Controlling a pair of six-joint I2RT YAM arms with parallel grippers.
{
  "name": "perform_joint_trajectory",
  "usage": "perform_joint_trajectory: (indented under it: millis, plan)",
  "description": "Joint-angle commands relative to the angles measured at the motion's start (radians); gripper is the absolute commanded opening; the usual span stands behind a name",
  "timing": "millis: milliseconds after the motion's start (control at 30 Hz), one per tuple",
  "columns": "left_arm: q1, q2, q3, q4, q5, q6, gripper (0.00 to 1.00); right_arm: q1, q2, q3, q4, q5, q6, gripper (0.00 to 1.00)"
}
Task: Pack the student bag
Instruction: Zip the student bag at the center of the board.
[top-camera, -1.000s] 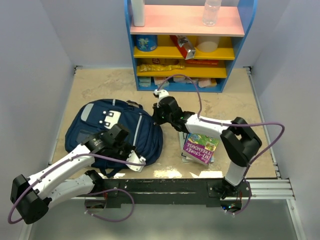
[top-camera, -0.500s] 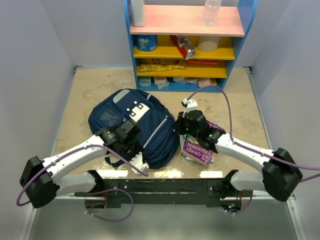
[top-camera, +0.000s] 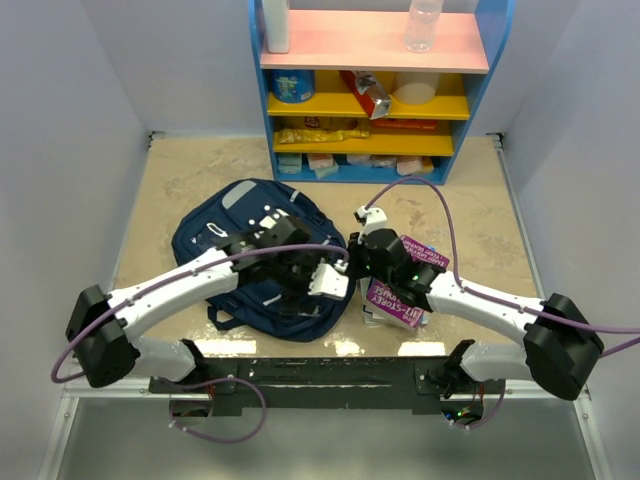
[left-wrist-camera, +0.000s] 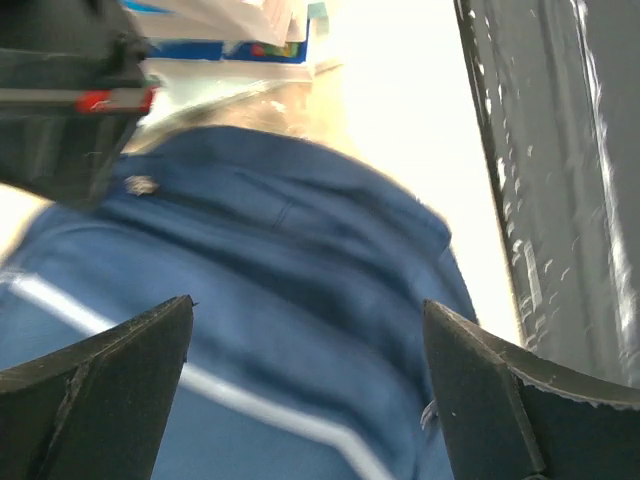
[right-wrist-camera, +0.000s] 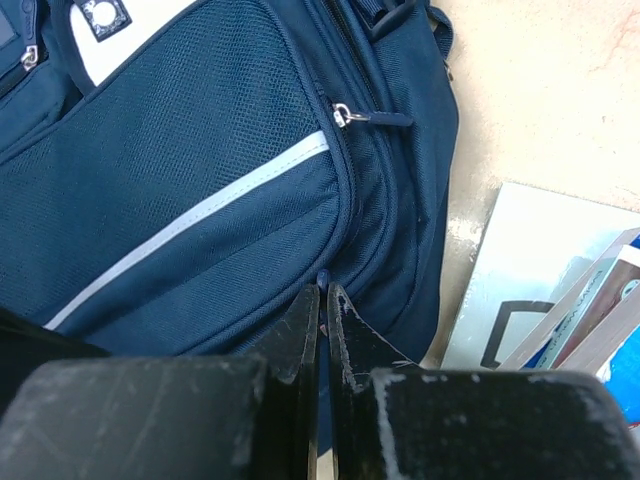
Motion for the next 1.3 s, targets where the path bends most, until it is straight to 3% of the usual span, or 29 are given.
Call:
perform_joint_trajectory:
  millis: [0,167,333,700,967,1000,1033,1067,1133,1267]
  plan:
    - [-0.097,0.108,0.008,0.123,-0.172,-0.359,1.00,0.008,-0.035,0.015,0.050,0.002,0.022,0.00]
    - [-0.127,0.133,-0.054,0.209,-0.341,-0.559,1.00,0.008,-0.052,0.023,0.035,0.016,0.018,0.00]
    - [-0.126,0.124,-0.047,0.247,-0.548,-0.628,1.00,0.008,-0.066,0.012,0.030,0.017,0.021,0.00]
    - [-0.124,0.070,-0.007,0.238,-0.660,-0.611,1.00,0.008,-0.049,0.032,0.018,0.014,0.013,0.00]
    - [-0.120,0.084,-0.091,0.302,-0.643,-0.616,1.00,0.008,0.038,0.096,-0.046,0.059,0.056,0.00]
    - [-0.114,0.093,-0.111,0.313,-0.637,-0.616,1.00,0.008,0.049,0.108,-0.053,0.060,0.064,0.05]
    - [-0.108,0.099,-0.119,0.319,-0.632,-0.619,1.00,0.008,0.055,0.118,-0.053,0.060,0.088,0.18]
    - [-0.100,0.106,-0.120,0.322,-0.622,-0.625,1.00,0.008,0.059,0.127,-0.053,0.066,0.099,0.43]
    - [-0.069,0.121,-0.130,0.328,-0.591,-0.650,1.00,0.008,0.059,0.135,-0.083,0.076,0.140,0.49]
    - [-0.009,0.118,-0.156,0.351,-0.557,-0.677,1.00,0.008,0.085,0.154,-0.145,0.083,0.246,0.48]
